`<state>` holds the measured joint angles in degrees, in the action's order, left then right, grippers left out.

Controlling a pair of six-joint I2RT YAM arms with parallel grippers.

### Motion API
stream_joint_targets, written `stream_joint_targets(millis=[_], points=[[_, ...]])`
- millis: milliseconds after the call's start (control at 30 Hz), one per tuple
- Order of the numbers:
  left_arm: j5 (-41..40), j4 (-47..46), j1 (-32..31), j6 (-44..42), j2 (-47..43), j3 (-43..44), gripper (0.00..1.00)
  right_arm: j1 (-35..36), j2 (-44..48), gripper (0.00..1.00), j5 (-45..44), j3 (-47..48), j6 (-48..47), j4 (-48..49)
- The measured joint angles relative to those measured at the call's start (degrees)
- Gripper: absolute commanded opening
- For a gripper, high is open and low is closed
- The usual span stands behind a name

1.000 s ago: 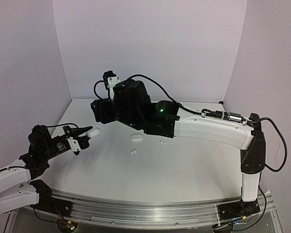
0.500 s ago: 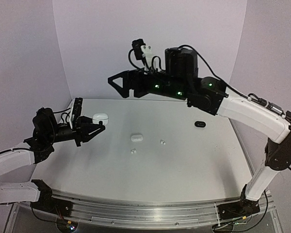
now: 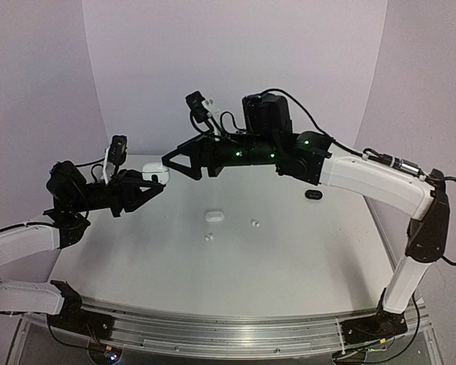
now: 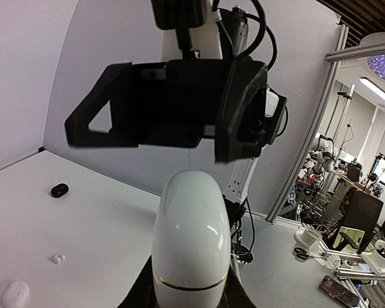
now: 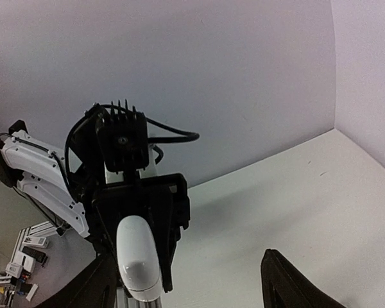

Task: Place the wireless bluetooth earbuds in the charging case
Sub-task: Pass from the left arm to the right, then place the charging case with the earbuds at the center of the board.

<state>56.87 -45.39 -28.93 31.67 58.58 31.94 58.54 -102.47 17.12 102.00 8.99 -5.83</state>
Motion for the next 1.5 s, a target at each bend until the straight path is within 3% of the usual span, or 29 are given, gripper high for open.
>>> stream_joint_targets(millis=[200, 600, 867, 967, 1000, 1033, 1200, 1267, 1500], points=[[0.59, -0.71, 0.11, 1.17, 0.84, 0.01, 0.0, 0.0, -2.75, 0.51, 5.19, 0.83, 1.42, -0.29], [0.59, -1.19, 0.11, 1.41, 0.86, 0.01, 0.0, 0.0, -5.68, 0.31, 11.5, 3.64, 3.3, -0.26], [0.52, -1.16, 0.18, 1.85, 0.86, 0.01, 0.0, 0.0, -5.8, 0.0, 13.25, 3.75, 2.93, 0.07], [0.64, -1.26, 0.22, 1.87, 0.86, 0.01, 0.0, -0.02, -5.8, 0.0, 13.8, 3.76, 2.98, 0.16], [0.63, -1.24, 0.22, 1.87, 0.86, 0.01, 0.05, -0.02, -5.8, 0.0, 13.86, 3.76, 2.99, 0.15], [0.56, -1.18, 0.22, 1.85, 0.86, 0.01, 0.19, -0.03, -5.8, 0.0, 13.92, 3.76, 3.01, 0.14], [-3.55, 3.42, 0.02, 0.29, 0.03, 0.56, 0.93, -0.19, -5.8, 0.0, 13.63, 3.76, 3.34, -0.05], [-7.19, 7.61, 0.02, -1.47, -0.69, 0.83, 0.99, -0.59, -5.77, 0.0, 13.24, 3.75, 3.74, -0.04], [-18.61, 23.17, 0.05, -7.98, -3.19, 1.01, 1.0, -7.53, -0.86, 0.0, 12.9, -3.07, 7.6, -0.77]])
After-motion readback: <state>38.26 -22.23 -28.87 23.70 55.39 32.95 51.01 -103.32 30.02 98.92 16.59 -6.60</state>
